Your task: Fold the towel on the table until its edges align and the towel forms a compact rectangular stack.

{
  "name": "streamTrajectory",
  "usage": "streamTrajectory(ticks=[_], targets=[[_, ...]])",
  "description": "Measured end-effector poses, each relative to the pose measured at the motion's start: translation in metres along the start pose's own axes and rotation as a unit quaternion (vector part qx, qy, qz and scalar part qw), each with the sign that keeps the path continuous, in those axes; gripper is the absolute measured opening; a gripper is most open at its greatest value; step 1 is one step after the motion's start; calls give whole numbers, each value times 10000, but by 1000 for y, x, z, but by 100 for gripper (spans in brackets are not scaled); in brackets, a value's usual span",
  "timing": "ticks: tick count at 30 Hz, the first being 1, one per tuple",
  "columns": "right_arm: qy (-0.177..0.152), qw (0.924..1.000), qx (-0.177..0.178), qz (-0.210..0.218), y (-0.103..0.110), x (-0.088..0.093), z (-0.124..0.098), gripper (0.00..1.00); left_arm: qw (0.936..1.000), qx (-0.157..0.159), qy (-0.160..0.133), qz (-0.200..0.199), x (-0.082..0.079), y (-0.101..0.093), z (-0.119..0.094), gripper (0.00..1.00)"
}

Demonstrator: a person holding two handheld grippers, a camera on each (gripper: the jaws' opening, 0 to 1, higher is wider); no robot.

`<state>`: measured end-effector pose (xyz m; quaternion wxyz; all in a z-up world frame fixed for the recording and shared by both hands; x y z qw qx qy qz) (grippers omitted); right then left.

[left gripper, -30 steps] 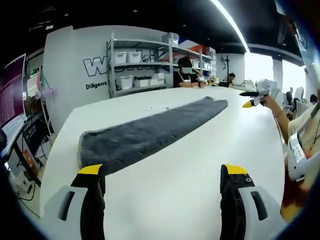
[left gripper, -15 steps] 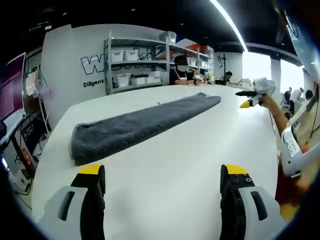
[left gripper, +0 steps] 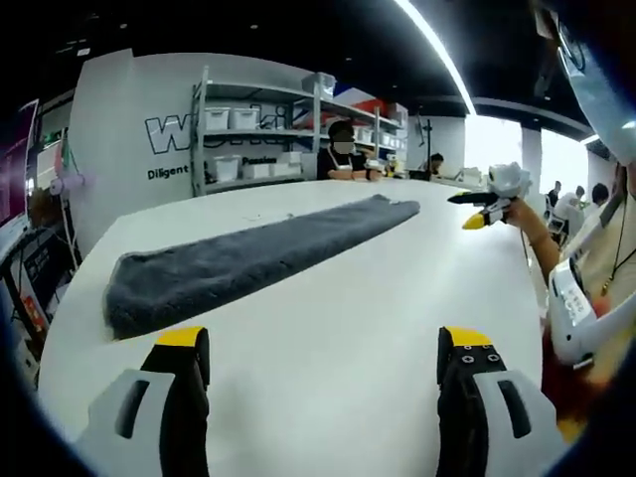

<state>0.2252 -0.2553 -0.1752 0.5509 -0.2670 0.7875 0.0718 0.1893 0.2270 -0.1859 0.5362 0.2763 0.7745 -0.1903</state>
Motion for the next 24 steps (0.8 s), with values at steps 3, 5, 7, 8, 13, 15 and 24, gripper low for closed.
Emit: streamTrajectory(ticks=[3, 5, 7, 8, 13, 15, 24], targets=[[-37, 9999, 64, -88, -2, -4, 4, 99, 10000, 22, -5, 22, 1, -5, 4, 93], [-131, 9998, 103, -54, -5, -8, 7, 99, 10000, 93, -4, 27, 3, -10, 5, 93], [-352, 9991, 140, 197, -12, -15, 12, 99, 9998, 143, -143, -19, 1, -15, 5, 93], [-418, 9987, 150, 253, -15, -17, 14, 99, 9997, 159, -194, -27, 0, -17, 6, 93], [-559, 9968, 271, 497, -35, -24, 22, 97, 9996, 181, -226, -39, -2, -20, 9, 93], [-629, 9958, 324, 583, -44, -27, 23, 93, 9997, 198, -175, 11, -2, -22, 10, 93], [-540, 9917, 658, 960, -94, -30, 36, 69, 9993, 324, -165, 55, -2, -26, 13, 92]])
Point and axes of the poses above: the point that each gripper's makers call its tool centre point, and the gripper's own axes: z roughly forward along the fingers, y roughly to its left, x roughly out of its underside, the point moved 6 cm from there along -z, roughly backward along the fingers, and after that the axes turned 1 degree about z, right-handed, at the moved point
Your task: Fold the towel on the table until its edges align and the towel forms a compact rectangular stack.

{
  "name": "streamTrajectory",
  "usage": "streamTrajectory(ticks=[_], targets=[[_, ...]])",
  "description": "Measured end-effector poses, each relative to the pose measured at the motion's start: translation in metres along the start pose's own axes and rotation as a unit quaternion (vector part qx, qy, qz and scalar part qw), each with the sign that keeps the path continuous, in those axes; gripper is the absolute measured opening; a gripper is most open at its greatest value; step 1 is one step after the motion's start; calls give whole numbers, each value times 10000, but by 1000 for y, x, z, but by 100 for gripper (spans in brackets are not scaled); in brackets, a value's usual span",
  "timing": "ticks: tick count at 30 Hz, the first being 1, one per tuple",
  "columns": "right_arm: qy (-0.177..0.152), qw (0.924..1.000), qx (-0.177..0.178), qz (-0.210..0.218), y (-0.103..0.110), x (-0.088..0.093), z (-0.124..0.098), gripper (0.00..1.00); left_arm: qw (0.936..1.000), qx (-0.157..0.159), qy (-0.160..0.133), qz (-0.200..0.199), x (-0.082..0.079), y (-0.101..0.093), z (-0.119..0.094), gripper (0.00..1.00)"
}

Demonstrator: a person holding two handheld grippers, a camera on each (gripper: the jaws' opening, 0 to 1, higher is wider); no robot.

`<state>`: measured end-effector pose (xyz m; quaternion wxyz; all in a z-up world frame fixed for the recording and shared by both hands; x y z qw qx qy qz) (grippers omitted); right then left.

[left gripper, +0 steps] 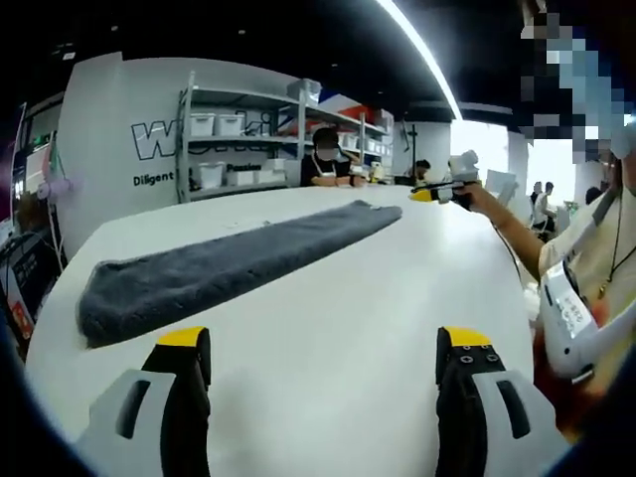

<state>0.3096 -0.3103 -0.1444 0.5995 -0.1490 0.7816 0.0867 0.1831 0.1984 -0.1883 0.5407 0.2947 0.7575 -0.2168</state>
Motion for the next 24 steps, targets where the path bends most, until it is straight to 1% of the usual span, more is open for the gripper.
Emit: streamTrajectory(ticks=[2, 3, 4, 7, 10, 14, 20, 22, 24], targets=[[43, 9999, 71, 60, -9, -1, 3, 64, 10000, 7, 3, -1, 0, 0, 0, 92], [57, 9999, 89, 69, -10, -1, 4, 63, 10000, 10, 6, -2, 1, 0, 0, 92], [140, 9996, 224, 61, -18, 1, 7, 63, 10000, 18, 29, -7, 2, -1, 1, 92], [286, 9988, 393, 53, -29, 6, 14, 61, 10000, 25, 58, -21, 3, -1, 2, 92], [385, 9977, 534, 134, -38, 11, 19, 55, 10000, 30, 71, -36, 4, -1, 3, 92], [532, 9955, 756, 196, -48, 21, 27, 50, 9999, -10, 153, 46, 5, 0, 2, 91], [723, 9933, 891, 165, -58, 28, 39, 40, 9999, 2, 113, 15, 4, -1, 2, 91], [797, 9922, 939, 170, -68, 29, 42, 39, 9999, 3, 102, 15, 4, -2, 2, 91], [857, 9914, 972, 163, -69, 32, 43, 38, 10000, 0, 96, 13, 3, -2, 3, 91]])
Point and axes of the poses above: the point that each gripper's makers call its tool centre point, and the gripper's own axes: z roughly forward along the fingers, y roughly to its left, x roughly out of its underside, the point moved 6 cm from there along -z, roughly backward along the fingers, and after that the axes turned 1 degree about z, right-handed, at the moved point
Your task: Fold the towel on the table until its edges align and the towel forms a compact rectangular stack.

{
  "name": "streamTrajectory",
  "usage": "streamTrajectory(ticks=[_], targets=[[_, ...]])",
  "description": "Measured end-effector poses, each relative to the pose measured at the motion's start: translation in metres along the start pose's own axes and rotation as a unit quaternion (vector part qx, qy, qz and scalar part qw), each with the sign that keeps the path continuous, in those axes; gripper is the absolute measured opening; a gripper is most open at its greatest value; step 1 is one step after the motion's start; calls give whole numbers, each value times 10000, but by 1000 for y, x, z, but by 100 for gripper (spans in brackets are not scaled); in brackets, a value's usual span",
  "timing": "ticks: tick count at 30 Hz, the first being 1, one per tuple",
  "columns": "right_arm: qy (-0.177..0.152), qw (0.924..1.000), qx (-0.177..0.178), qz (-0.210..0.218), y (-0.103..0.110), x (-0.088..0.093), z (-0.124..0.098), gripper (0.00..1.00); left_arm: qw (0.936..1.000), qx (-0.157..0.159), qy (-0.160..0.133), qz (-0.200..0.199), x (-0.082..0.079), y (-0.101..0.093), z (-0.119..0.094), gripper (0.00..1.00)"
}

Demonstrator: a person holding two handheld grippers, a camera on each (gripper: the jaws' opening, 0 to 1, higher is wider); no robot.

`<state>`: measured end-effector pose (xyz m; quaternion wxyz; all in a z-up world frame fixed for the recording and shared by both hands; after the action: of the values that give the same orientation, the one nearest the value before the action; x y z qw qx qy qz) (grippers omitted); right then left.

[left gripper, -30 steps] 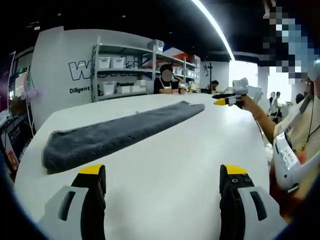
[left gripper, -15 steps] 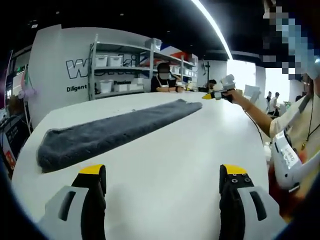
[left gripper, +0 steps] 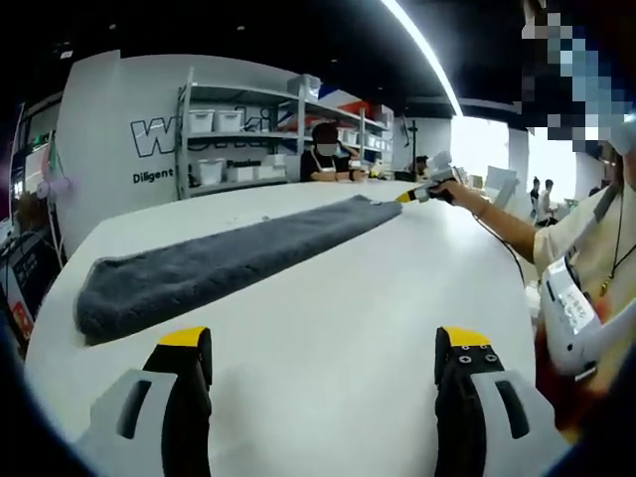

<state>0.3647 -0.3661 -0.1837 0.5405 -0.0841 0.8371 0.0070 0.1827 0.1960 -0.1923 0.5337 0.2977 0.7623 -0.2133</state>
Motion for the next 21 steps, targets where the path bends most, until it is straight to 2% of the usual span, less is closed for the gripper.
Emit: streamTrajectory(ticks=[15, 21], targets=[[406, 9992, 2, 65, -13, 19, 13, 35, 10000, 23, -17, -22, -1, 0, -1, 91], [445, 9988, -167, 99, -10, 20, 15, 24, 10000, 23, -34, -28, -1, -1, -1, 91]])
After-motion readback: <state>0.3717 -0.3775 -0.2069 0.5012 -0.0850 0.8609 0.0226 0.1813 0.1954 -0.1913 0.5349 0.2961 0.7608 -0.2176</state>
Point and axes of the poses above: the point that each gripper's makers call its tool centre point, and the gripper's own axes: z roughly forward along the fingers, y roughly to its left, x roughly out of its underside, the point moved 6 cm from there along -z, roughly backward along the fingers, and after that the axes turned 1 degree about z, right-handed, at the moved point
